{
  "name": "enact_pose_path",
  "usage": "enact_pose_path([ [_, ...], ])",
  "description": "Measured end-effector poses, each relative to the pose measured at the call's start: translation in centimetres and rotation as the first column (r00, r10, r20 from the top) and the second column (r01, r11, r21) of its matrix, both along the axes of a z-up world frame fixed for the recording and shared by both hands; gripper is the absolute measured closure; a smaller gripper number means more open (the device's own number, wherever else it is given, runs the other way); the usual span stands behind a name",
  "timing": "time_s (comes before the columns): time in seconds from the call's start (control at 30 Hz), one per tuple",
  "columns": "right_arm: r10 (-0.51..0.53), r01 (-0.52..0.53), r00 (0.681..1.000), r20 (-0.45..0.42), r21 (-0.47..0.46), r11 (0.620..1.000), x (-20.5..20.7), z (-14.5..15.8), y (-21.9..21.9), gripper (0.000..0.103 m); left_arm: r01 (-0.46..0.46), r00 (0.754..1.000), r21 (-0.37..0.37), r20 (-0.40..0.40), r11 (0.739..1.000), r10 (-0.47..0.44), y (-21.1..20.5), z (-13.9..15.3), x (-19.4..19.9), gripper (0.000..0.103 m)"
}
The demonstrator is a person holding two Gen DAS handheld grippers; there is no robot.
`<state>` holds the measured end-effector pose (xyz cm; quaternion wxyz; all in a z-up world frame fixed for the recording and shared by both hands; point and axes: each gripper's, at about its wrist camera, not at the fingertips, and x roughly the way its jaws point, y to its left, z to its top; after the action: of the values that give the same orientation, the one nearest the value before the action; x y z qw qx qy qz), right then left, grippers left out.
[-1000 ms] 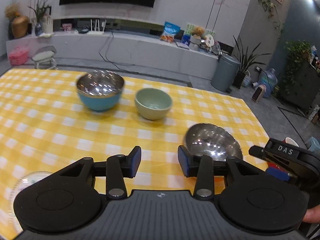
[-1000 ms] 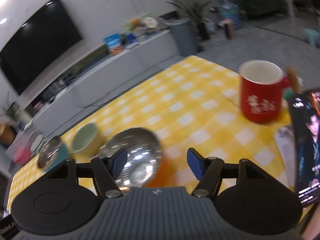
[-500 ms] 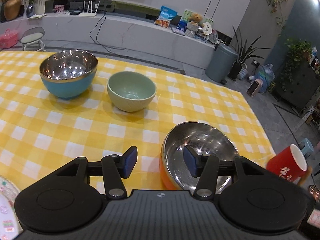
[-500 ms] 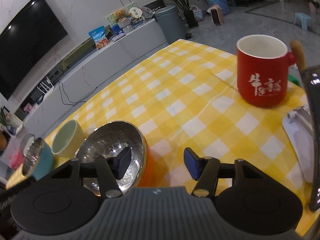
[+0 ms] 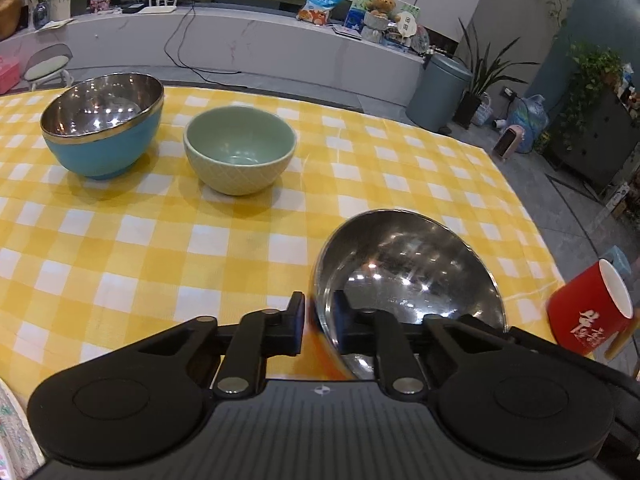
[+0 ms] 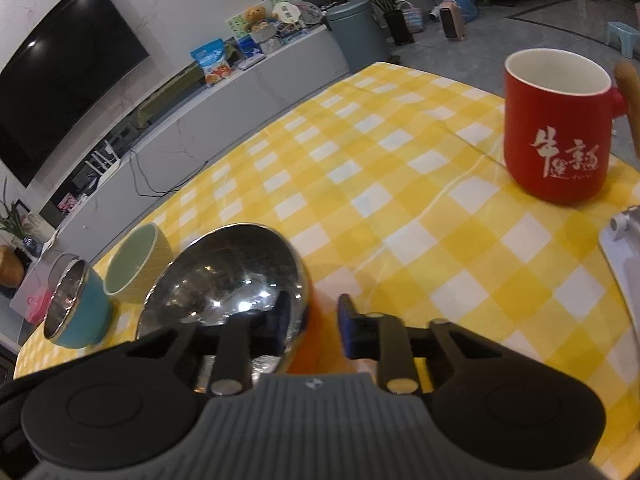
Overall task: Organize plates and bowls
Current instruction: 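Lift and carry the orange bowl with both grippers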
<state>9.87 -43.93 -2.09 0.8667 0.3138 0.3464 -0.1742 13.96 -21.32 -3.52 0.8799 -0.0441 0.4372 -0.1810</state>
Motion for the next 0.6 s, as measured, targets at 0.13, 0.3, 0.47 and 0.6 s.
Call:
enact_pose_path([
  [0.13, 0.003, -0.003, 1.000, -0.021, 0.008, 1.000, -0.2, 0.2, 0.3, 0.090, -0.008, 1.000, 0.030, 0.012, 1.000, 0.008, 0.0, 0.4, -0.6, 0.091],
  [0.3, 0.021, -0.020, 1.000, -0.012, 0.076, 0.997, -0.8, 0.8, 0.6, 0.091, -0.038, 0.999, 0.029, 0.022, 0.999, 0.037, 1.6, 1.5, -1.5, 0.091],
  [0.47, 0.077, -0.078, 0.997, 0.009, 0.110, 0.991, -1.6, 2.1, 2.0, 0.091, -0.083, 0.996, 0.027, 0.024, 0.996, 0.082, 3.9, 2.9, -2.8, 0.092],
  [0.6, 0.130, -0.131, 0.991, 0.017, 0.144, 0.981, -2.5, 2.7, 3.2, 0.091, -0.110, 0.994, 0.025, 0.018, 0.994, 0.110, 5.7, 3.8, -4.0, 0.091],
])
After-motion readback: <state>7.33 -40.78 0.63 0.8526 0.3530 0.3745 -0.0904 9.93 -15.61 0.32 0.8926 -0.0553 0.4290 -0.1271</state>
